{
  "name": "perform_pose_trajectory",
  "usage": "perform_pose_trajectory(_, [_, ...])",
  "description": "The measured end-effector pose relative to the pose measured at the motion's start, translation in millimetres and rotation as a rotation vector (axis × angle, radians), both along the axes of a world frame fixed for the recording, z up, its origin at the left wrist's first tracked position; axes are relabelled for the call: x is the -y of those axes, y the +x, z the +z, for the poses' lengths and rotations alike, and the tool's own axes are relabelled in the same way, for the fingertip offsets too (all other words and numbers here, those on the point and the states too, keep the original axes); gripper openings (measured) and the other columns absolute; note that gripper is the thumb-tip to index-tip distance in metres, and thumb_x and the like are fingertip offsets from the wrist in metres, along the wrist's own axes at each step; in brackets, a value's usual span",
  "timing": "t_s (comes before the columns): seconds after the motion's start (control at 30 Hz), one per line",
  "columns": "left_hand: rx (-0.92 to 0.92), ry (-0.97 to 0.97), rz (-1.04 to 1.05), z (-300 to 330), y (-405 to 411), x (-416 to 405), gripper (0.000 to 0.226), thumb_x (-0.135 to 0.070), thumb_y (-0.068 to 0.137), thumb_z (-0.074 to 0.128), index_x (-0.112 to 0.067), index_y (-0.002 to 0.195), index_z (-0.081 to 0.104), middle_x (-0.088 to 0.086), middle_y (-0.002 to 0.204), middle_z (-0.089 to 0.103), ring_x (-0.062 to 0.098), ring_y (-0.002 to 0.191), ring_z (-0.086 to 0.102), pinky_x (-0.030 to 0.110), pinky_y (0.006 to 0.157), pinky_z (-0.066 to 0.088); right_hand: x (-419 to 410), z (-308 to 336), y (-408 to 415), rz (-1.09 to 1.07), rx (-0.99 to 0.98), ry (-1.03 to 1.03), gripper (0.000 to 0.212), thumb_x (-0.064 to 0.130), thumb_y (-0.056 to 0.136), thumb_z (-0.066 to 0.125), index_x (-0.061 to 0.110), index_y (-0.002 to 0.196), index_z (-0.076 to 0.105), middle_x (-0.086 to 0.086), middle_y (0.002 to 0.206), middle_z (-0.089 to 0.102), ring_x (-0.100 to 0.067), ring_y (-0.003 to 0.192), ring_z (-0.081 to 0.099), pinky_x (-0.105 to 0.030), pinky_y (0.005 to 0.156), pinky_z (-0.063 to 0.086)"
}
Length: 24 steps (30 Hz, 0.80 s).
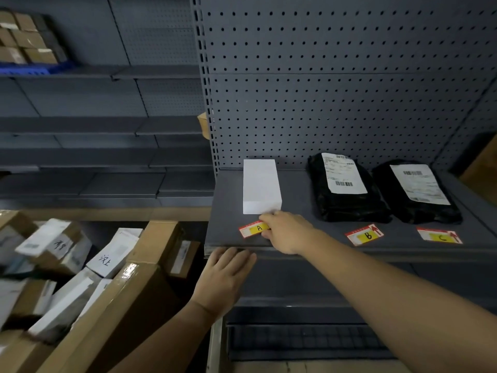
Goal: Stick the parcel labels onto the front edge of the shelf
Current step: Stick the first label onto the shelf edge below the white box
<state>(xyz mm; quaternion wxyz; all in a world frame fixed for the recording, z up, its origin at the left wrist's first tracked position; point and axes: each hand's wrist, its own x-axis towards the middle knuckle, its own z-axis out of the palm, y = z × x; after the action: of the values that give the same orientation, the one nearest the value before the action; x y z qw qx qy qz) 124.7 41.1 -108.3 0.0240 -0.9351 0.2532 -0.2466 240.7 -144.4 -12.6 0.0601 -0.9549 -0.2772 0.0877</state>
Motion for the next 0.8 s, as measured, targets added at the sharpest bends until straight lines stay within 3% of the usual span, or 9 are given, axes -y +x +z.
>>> perform_pose_trajectory(0.13, [-0.030,-0.031,0.029,0,0,4,0.066,-0.029,0.072,0.075,-0.017,0.134,0.055,0.001,0.128,0.056,0.023,0.117,0.051,0.045,0.103,0.043,-1,-3,3,-0.087,-0.045,0.107,0.020,0.033,0.093,0.060,0.027,0.110,0.051,0.002,0.102,0.059,-0.016,0.080,0.056,-0.032,0.062,0.045])
perform_pose_trajectory(0.23, [-0.030,-0.049,0.031,2,0,5,0.064,-0.033,0.074,0.074,-0.018,0.133,0.056,0.000,0.126,0.057,0.022,0.115,0.052,0.043,0.101,0.045,-2,-4,7,-0.097,-0.086,0.119,0.021,0.032,0.092,0.063,0.028,0.106,0.049,0.002,0.100,0.059,-0.015,0.079,0.056,-0.032,0.063,0.047])
perform_pose_trajectory(0.37, [-0.031,-0.066,0.038,3,1,6,0.060,-0.034,0.076,0.071,-0.018,0.132,0.057,0.000,0.124,0.057,0.022,0.113,0.053,0.040,0.101,0.042,1,-2,8,0.029,0.136,0.021,0.012,0.036,0.094,0.057,0.026,0.101,0.054,0.000,0.102,0.057,-0.020,0.083,0.054,-0.036,0.069,0.043])
perform_pose_trajectory(0.5, [-0.024,-0.114,0.068,9,-1,12,0.047,-0.036,0.084,0.062,-0.020,0.128,0.059,-0.003,0.117,0.058,0.021,0.108,0.054,0.037,0.098,0.038,13,-7,6,0.194,0.366,0.150,0.016,0.026,0.095,0.058,0.017,0.093,0.070,-0.001,0.092,0.052,-0.025,0.087,0.051,-0.034,0.070,0.040])
perform_pose_trajectory(0.63, [-0.133,-0.373,0.232,26,-2,28,0.032,-0.049,0.097,0.042,-0.033,0.110,0.066,-0.015,0.101,0.056,0.010,0.104,0.049,0.030,0.096,0.030,26,-8,-2,0.307,0.543,0.292,0.013,0.019,0.091,0.065,0.011,0.080,0.067,-0.003,0.081,0.049,-0.022,0.074,0.045,-0.035,0.063,0.039])
perform_pose_trajectory(0.73, [-0.325,-0.774,0.402,40,2,43,0.051,-0.056,0.099,0.023,-0.034,0.080,0.065,-0.020,0.085,0.055,0.003,0.096,0.045,0.032,0.094,0.023,39,-15,-15,0.396,0.656,0.313,0.013,0.017,0.091,0.063,0.010,0.081,0.066,-0.004,0.077,0.051,-0.022,0.072,0.045,-0.035,0.064,0.039])
perform_pose_trajectory(0.8, [-0.381,-0.899,0.490,44,7,51,0.060,-0.062,0.096,0.016,-0.032,0.074,0.063,-0.019,0.081,0.057,0.003,0.095,0.047,0.035,0.096,0.023,44,-22,-24,0.436,0.709,0.347,0.013,0.016,0.093,0.060,0.010,0.083,0.066,-0.004,0.076,0.052,-0.022,0.070,0.046,-0.035,0.063,0.038])
